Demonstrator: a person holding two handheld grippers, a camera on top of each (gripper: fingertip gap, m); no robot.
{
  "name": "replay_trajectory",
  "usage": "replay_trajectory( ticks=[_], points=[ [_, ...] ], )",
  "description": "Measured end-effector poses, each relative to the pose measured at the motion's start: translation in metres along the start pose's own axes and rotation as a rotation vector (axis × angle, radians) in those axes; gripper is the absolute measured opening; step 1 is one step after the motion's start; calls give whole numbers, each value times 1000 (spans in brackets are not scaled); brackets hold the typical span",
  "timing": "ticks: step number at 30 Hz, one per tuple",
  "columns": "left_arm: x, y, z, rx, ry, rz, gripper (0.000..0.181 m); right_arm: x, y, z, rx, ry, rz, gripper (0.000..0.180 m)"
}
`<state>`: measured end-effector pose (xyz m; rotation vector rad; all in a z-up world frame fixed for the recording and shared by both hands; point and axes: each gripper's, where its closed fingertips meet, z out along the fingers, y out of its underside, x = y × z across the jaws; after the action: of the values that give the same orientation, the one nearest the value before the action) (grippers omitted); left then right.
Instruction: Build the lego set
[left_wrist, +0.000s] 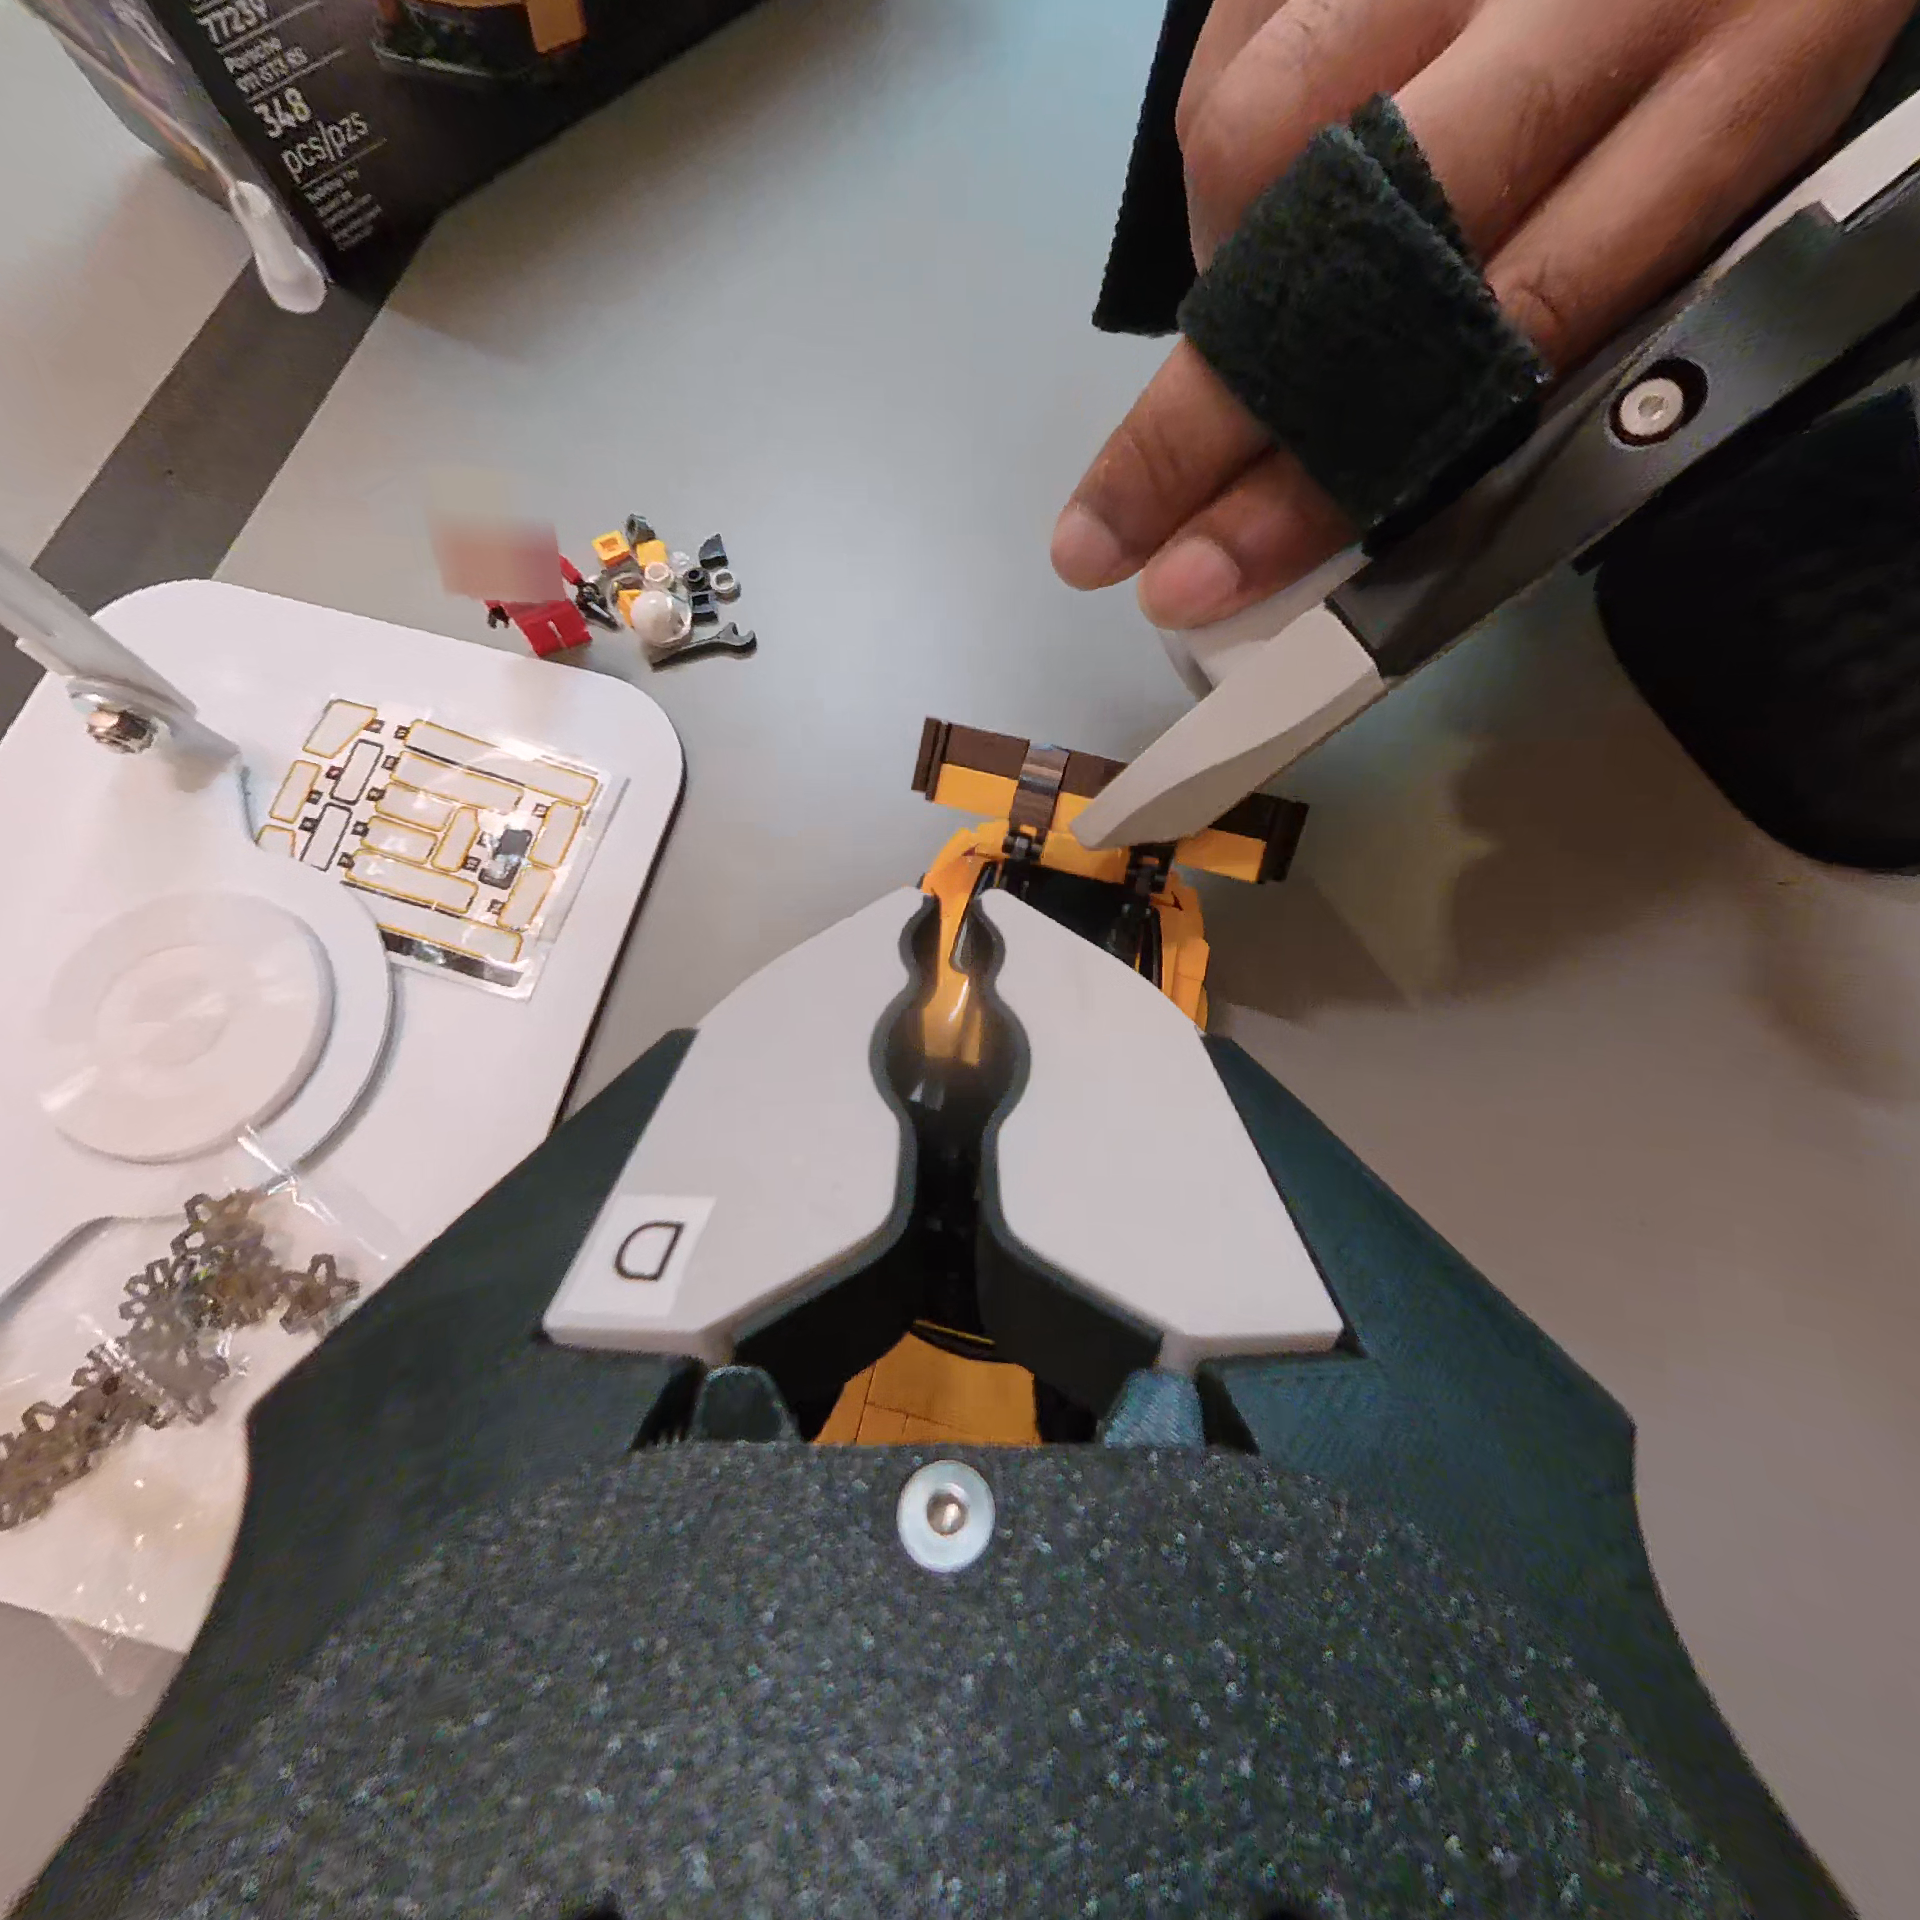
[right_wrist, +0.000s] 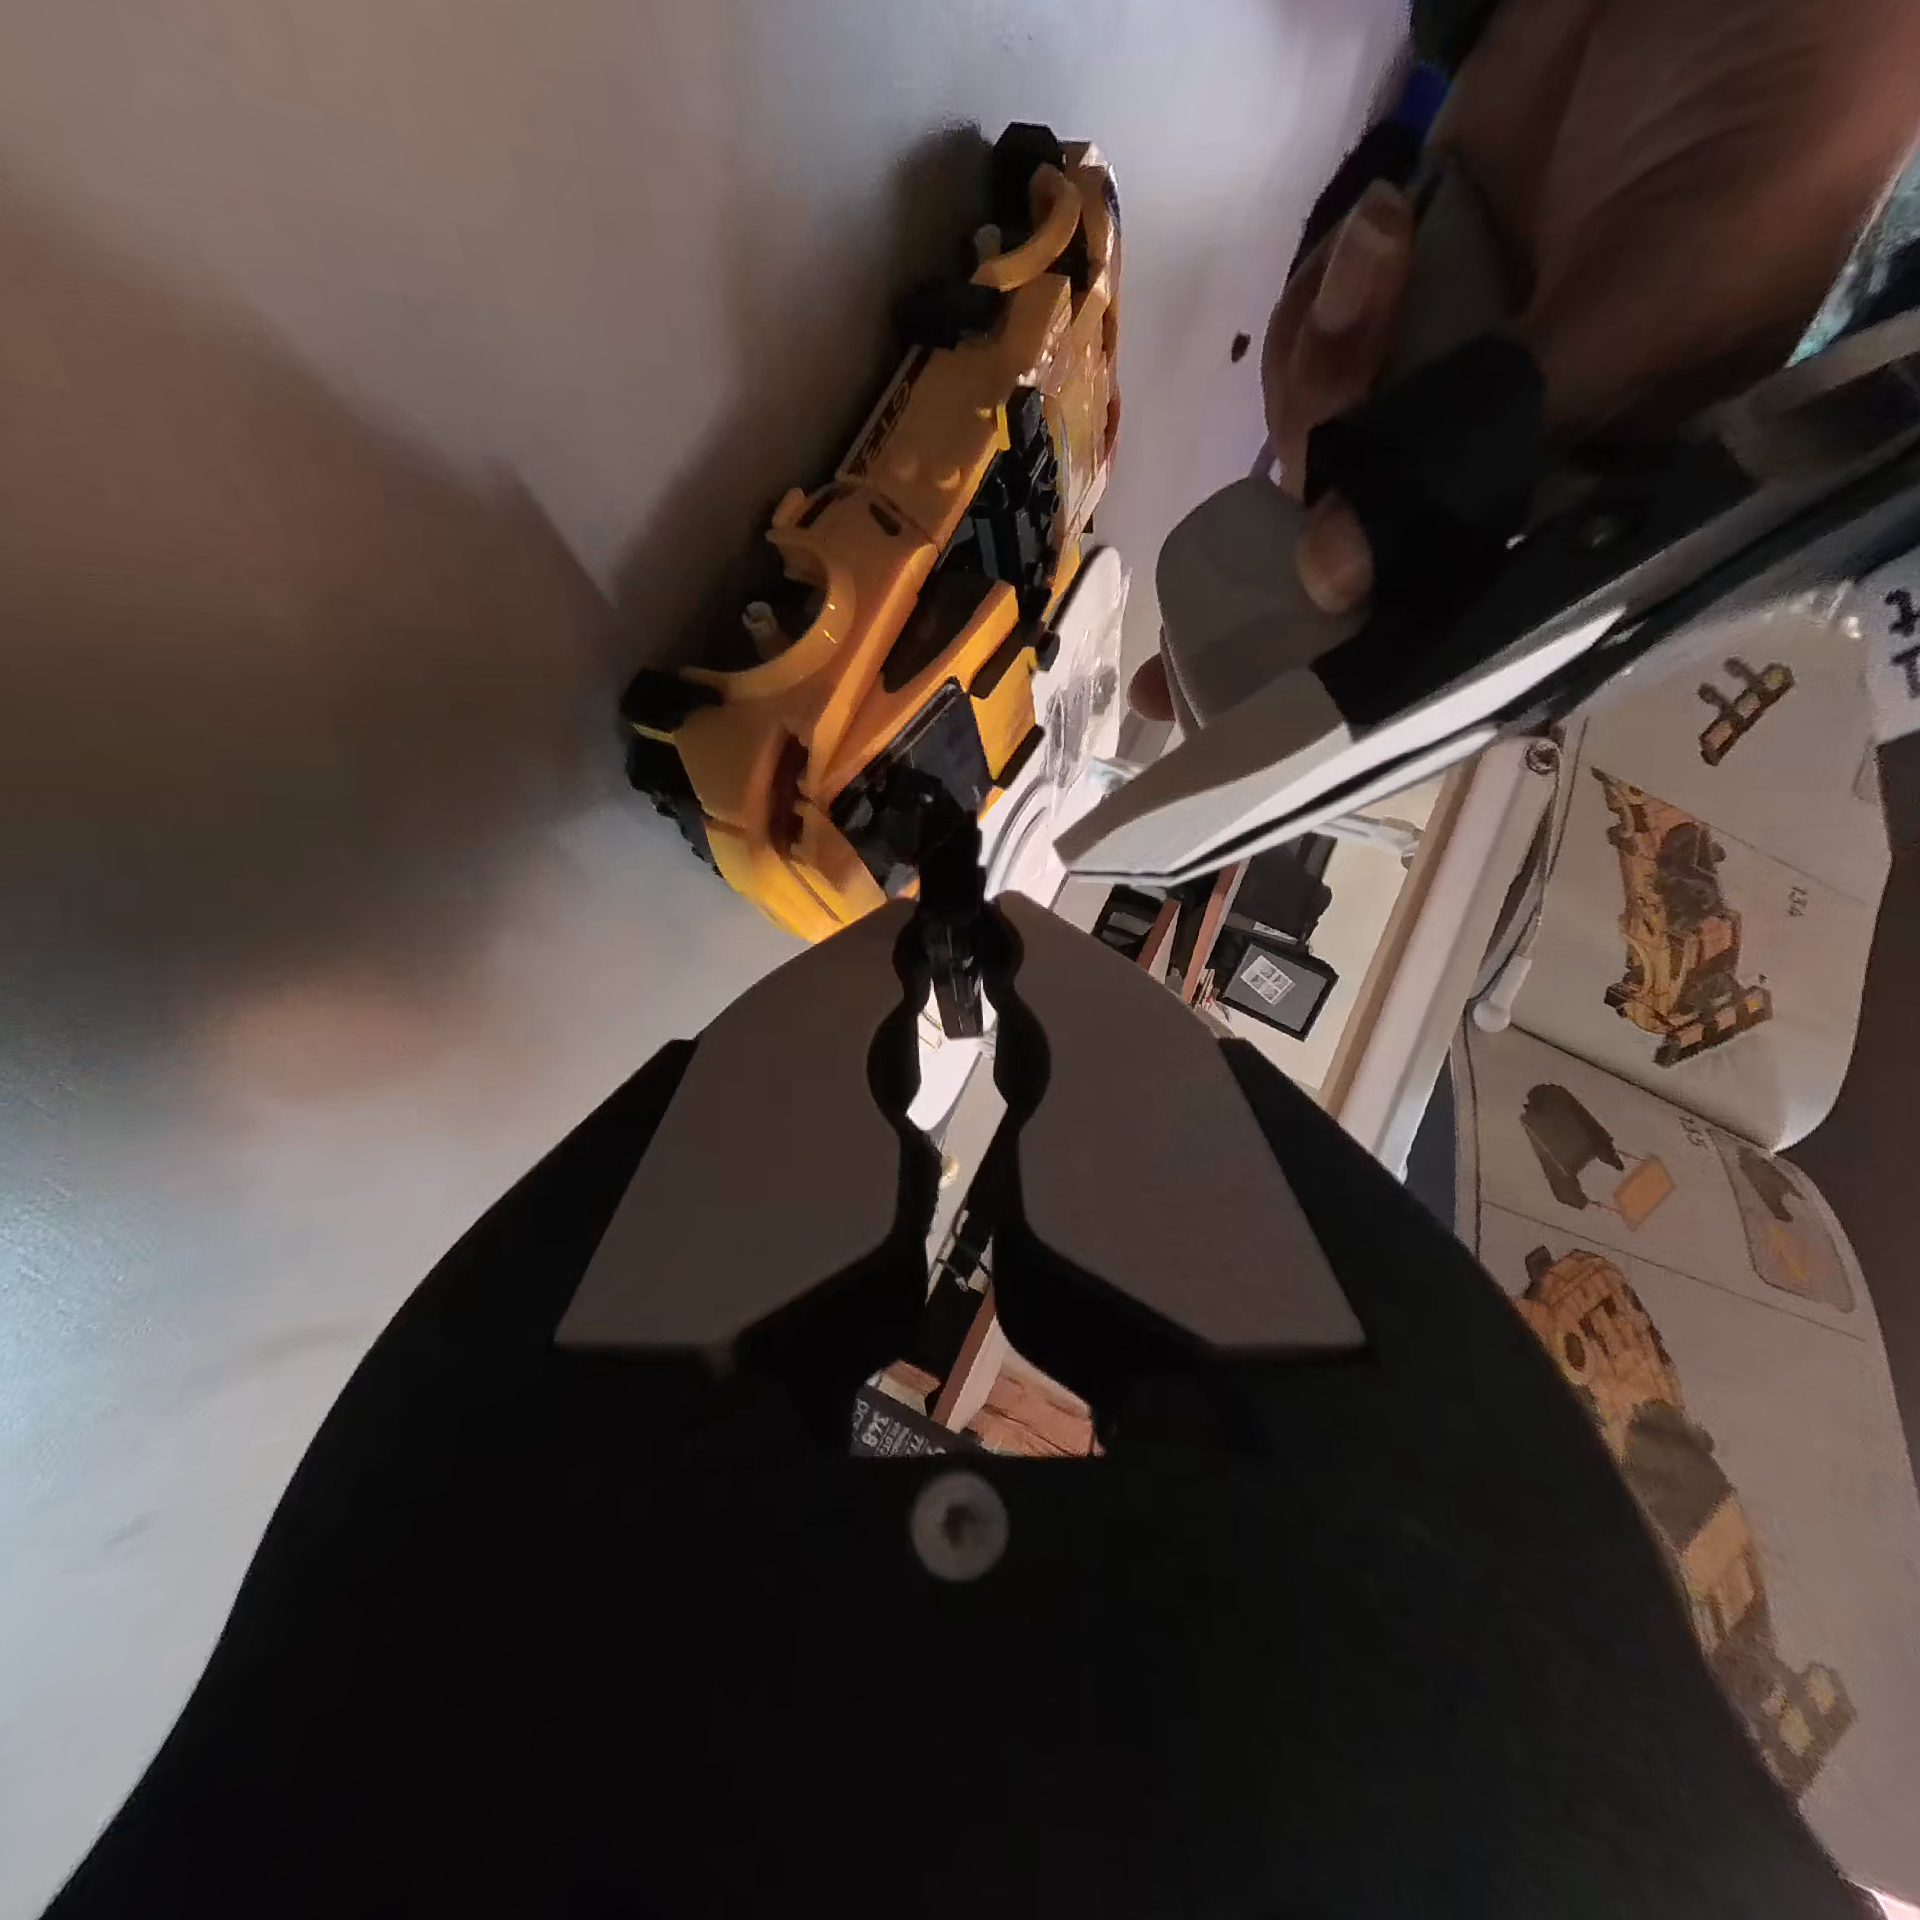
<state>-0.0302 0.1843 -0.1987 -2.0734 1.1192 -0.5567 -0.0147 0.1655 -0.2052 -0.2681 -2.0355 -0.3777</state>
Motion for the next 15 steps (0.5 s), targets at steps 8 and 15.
replay_trajectory(
  ticks=[8, 15],
  points=[
    [6, 1, 10, -47, 49, 45, 6, 0, -2, 2, -7, -21, -36, 8],
    [12, 1, 17, -108, 87, 109, 3, 0, -3, 2, -3, -44, -71, 8]
  ],
)
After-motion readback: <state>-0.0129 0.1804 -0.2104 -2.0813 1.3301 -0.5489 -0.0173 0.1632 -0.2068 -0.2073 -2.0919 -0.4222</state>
